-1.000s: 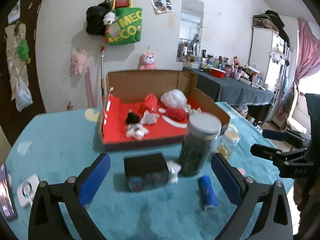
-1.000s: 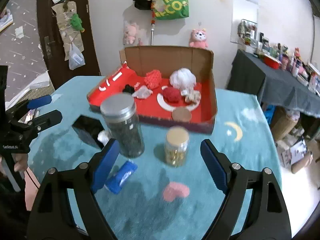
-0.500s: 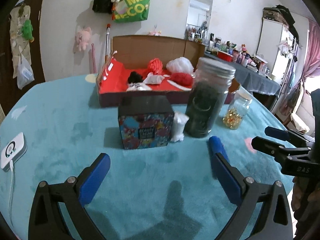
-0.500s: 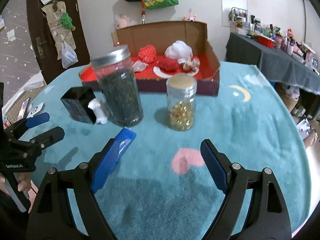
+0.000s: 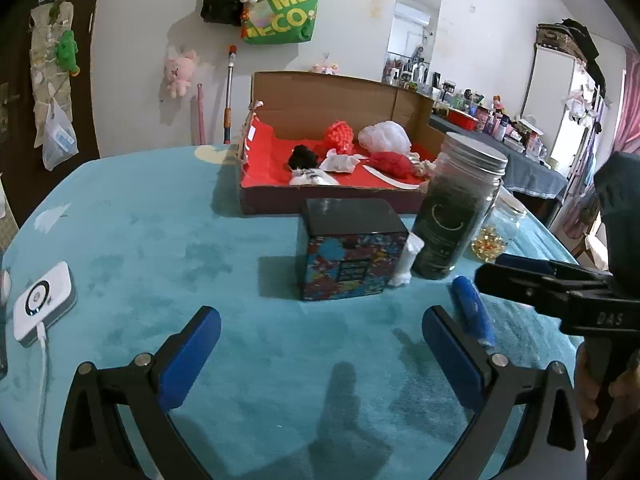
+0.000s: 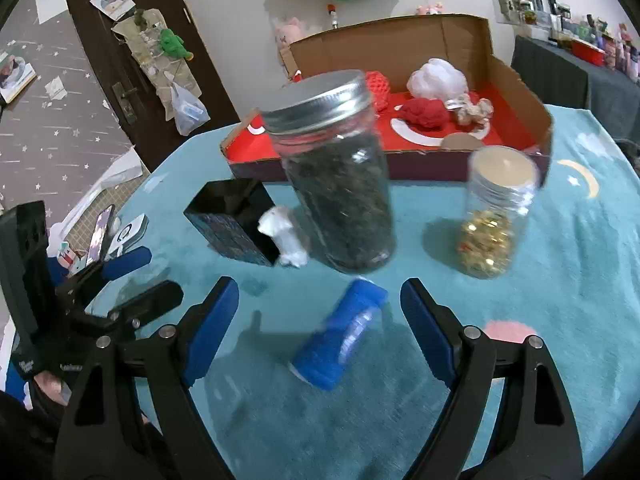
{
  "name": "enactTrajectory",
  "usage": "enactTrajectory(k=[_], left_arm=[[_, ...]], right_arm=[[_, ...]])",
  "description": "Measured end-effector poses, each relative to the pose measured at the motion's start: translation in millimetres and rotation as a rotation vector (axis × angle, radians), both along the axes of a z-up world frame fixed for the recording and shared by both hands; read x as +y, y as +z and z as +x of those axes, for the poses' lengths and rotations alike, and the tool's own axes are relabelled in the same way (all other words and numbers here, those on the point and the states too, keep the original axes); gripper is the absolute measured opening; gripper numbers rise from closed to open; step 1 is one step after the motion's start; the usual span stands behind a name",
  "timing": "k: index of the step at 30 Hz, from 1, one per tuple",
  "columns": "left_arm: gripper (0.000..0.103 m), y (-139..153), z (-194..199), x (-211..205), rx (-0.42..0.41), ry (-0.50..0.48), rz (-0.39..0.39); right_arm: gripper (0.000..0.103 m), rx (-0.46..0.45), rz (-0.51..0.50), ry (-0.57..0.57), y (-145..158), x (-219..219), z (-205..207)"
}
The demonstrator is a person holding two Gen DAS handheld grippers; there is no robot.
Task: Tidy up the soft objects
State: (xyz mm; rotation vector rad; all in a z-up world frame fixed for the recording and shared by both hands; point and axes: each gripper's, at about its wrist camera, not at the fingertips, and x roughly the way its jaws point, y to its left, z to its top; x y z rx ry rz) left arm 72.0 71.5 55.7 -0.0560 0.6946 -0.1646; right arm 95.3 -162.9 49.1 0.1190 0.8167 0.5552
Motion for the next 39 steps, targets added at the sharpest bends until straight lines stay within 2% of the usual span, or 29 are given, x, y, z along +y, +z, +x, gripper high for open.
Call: enactTrajectory(k=[6,10,12,19,21,29,34,39], left_arm=[[0.103,1.2,6.5,6.0,-0.001,-0.017,0.020],[0.103,-0.7,9.4,11.2,0.002,-0.017,0.014],[0.103,-1.5,9.0,12.9,0.005,-0.021,0.008],[0.103,-0.2,4.0,16.7,0.000,-0.034,0.020],[0.103,0.2,3.1,18.5,-0.001,-0.037,0.020],[0.103,0.4,1.1,19.2,-0.002,-0.057,0.026],[0.103,0.9,0.7,19.6,-0.004,-0.069,0.029],[0.103,0.4,0.4,19.8,-0.002,-0.077,0.029]], right_arm=[[0.081,-0.007,-0.028,-0.008,2.3,16.2,4.6],[0.080,0.023,0.021,0.016,3.1,18.2,7.2],[0.067,0.034,0.035,0.026,2.0,20.5,9.2],[0.055,0.066,0.083,-0.010,-0.2,28.5,17.8],[0.044,0.065,0.109,-0.049,0.0,26.4,19.2],[0.043,0.132,0.215,-0.116,-11.3,23.8,28.1],[0.043,0.155,0.244,-0.139,-16.3,24.4,33.1],[0.034,0.168,0.254,-0.174,-19.8,26.5,35.8]])
